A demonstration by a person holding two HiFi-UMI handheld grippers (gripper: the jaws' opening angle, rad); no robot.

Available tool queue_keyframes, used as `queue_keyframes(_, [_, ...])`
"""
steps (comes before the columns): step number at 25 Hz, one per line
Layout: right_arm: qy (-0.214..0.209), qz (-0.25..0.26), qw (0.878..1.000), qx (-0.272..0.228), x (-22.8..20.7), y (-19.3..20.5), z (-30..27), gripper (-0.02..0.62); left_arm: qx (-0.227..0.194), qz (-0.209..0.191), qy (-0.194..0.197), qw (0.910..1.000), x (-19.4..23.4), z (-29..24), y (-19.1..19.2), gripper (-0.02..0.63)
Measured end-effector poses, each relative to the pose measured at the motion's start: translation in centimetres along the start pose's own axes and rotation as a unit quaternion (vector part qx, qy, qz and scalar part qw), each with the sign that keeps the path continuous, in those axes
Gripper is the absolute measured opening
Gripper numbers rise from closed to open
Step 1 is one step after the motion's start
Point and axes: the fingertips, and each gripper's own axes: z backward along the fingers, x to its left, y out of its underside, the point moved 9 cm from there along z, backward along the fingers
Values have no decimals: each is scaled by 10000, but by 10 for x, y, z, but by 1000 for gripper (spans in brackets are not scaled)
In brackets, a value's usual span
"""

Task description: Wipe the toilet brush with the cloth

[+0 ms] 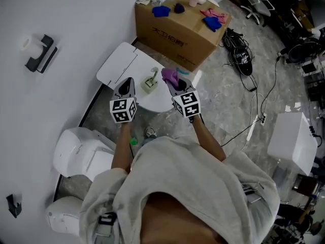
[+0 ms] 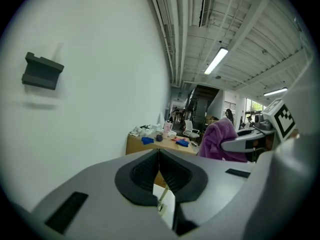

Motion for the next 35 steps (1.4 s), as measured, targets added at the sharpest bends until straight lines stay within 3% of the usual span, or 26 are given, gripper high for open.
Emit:
queue_keyframes(7, [-4,-178,9998,79,-7,-4,-15,101,170,9,134,9998,-2,-15,0,20])
queue_keyframes(13, [-289,-364,9988,133,-20,3,-31,101,438,46,-42,9990,-14,-25,9,20])
queue_keyframes(21, [-692,-578,9948,464,-21,30,-64,101,717,104,-303,9969,-24,-28,21,20])
queue_keyframes(35, [-746,-859,9851,1293,-37,89,-106,101,946,246,-452,9942,-20,-40,41,20])
